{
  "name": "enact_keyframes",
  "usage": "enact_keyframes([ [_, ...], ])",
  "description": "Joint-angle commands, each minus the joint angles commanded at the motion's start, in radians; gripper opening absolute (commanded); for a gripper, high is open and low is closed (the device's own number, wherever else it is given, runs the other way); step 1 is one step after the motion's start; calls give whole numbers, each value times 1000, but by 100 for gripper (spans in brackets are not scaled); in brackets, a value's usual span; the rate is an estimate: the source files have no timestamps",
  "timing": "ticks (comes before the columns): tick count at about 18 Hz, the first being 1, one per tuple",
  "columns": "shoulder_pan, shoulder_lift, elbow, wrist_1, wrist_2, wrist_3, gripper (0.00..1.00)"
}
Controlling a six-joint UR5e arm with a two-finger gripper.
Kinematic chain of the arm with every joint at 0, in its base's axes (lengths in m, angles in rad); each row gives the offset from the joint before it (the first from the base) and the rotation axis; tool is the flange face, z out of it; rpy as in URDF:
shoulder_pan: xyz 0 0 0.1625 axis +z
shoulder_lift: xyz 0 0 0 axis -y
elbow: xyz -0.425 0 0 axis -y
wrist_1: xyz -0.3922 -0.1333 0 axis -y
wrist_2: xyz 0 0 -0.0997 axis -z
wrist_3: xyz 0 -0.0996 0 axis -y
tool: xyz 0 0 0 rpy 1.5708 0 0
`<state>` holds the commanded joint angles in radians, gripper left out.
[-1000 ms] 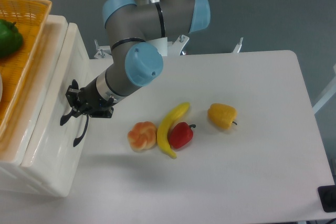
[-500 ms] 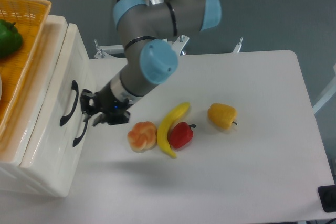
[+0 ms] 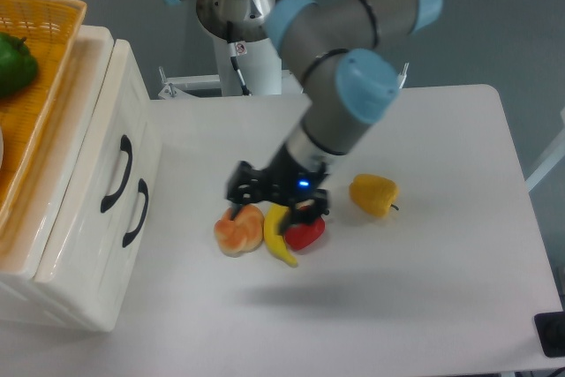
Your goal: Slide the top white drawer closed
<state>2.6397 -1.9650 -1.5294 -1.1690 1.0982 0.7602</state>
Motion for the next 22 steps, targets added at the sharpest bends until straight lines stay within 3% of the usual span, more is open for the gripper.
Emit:
enact_keyframes([
  [4,78,-9,18,8,6,227,100],
  [7,100,-31,38,31,78,371,100],
  [11,126,-78,63,69,199,656,100],
  [15,186,-141,112,72,261,899,100],
  [20,193,-235,175,104,376,961,100],
  [22,201,-247,183,103,408,969,100],
])
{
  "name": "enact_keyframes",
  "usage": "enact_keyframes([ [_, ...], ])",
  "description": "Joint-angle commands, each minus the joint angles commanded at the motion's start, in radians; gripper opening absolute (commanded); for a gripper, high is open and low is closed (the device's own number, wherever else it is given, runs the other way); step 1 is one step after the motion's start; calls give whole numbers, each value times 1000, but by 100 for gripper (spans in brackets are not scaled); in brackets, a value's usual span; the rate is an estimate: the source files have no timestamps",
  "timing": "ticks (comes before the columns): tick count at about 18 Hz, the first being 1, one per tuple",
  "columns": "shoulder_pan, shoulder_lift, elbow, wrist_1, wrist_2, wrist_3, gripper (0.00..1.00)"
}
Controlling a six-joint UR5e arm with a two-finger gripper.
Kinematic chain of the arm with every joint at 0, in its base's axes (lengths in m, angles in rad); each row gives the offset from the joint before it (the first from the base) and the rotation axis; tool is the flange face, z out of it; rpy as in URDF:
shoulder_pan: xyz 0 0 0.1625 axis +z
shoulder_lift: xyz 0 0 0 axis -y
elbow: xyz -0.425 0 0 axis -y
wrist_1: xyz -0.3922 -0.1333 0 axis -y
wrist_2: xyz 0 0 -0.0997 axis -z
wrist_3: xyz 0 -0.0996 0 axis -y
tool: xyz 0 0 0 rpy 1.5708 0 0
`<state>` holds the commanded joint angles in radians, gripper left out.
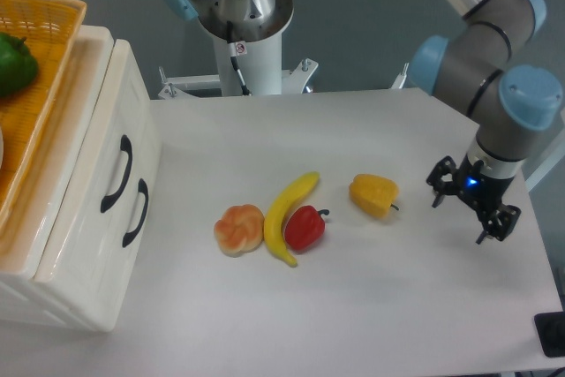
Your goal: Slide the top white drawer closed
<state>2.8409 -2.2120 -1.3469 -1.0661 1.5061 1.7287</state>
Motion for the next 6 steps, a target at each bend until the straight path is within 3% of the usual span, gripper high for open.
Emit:
enact_keyframes([
  [3,14,-12,20,-2,25,64,100],
  [6,14,-35,20,0,23,45,100],
])
